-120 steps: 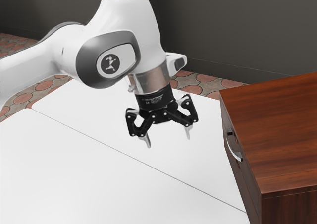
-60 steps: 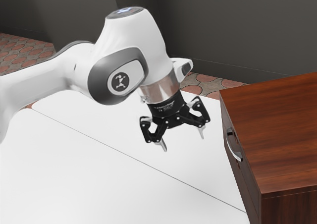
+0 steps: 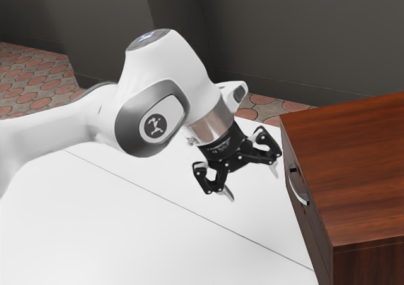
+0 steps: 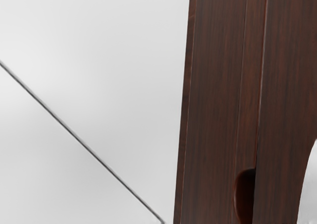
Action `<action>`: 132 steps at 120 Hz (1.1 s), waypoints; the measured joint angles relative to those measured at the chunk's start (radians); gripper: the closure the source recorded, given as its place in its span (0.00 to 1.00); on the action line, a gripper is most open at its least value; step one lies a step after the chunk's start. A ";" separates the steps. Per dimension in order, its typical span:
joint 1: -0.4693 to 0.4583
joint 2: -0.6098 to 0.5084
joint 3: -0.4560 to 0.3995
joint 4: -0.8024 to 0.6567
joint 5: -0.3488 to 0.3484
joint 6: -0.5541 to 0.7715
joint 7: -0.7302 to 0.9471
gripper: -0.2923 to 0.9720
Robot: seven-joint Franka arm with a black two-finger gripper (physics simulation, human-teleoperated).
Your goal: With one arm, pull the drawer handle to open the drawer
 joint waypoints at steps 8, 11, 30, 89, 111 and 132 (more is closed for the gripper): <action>0.005 0.001 -0.006 -0.005 -0.014 0.024 0.005 0.23; 0.006 0.001 -0.009 -0.007 -0.019 0.032 0.006 0.23; -0.003 0.006 -0.017 -0.020 -0.032 0.076 0.016 0.23; -0.011 0.024 -0.024 -0.043 -0.036 0.131 0.032 0.23; -0.008 0.027 -0.028 -0.049 -0.037 0.151 0.035 0.23; -0.008 0.028 -0.031 -0.051 -0.038 0.161 0.037 0.23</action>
